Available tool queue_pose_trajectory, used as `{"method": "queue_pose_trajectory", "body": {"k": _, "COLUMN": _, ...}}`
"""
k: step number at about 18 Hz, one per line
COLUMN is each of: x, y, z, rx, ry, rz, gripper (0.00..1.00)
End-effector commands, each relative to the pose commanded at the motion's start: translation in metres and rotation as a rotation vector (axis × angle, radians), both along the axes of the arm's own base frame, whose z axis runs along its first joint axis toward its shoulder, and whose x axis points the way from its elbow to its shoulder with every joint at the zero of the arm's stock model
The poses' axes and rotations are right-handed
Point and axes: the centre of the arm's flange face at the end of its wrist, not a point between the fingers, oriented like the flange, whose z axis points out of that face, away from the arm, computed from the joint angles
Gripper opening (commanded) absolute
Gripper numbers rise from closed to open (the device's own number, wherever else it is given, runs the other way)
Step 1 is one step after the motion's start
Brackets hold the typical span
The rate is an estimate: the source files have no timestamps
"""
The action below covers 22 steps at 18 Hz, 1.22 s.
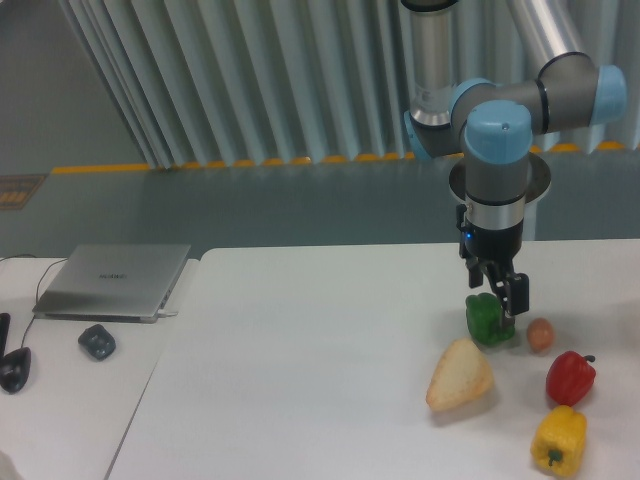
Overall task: Place the triangular bread in the basket
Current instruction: 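Move the open gripper from the green pepper over the triangular bread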
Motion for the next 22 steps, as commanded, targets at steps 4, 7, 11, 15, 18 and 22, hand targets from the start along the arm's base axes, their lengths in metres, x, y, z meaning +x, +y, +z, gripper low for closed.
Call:
{"method": "queue_pose_trajectory", "body": {"k": 4, "x": 0.0, "y": 0.011, "z": 0.004, "rx": 0.06, "ry": -0.007, "rz": 0.148, "gripper": 1.0}}
{"method": "queue_pose_trajectory", "body": {"k": 7, "x": 0.009, "y": 0.019, "z": -0.008, "rx": 0.041, "ry": -0.019, "rz": 0.159, "gripper": 1.0}}
{"method": "queue_pose_trajectory", "body": {"k": 11, "x": 0.016, "y": 0.032, "z": -0.024, "rx": 0.035, "ry": -0.048, "rz": 0.275, "gripper": 1.0}}
{"method": "queue_pose_trajectory", "body": {"k": 15, "x": 0.035, "y": 0.066, "z": -0.03, "rx": 0.011, "ry": 0.023, "rz": 0.326, "gripper": 1.0}}
{"method": "queue_pose_trajectory", "body": {"k": 18, "x": 0.036, "y": 0.082, "z": -0.031, "rx": 0.025, "ry": 0.018, "rz": 0.373, "gripper": 1.0}}
{"method": "queue_pose_trajectory", "body": {"k": 22, "x": 0.039, "y": 0.096, "z": -0.037, "rx": 0.034, "ry": 0.018, "rz": 0.363, "gripper": 1.0}}
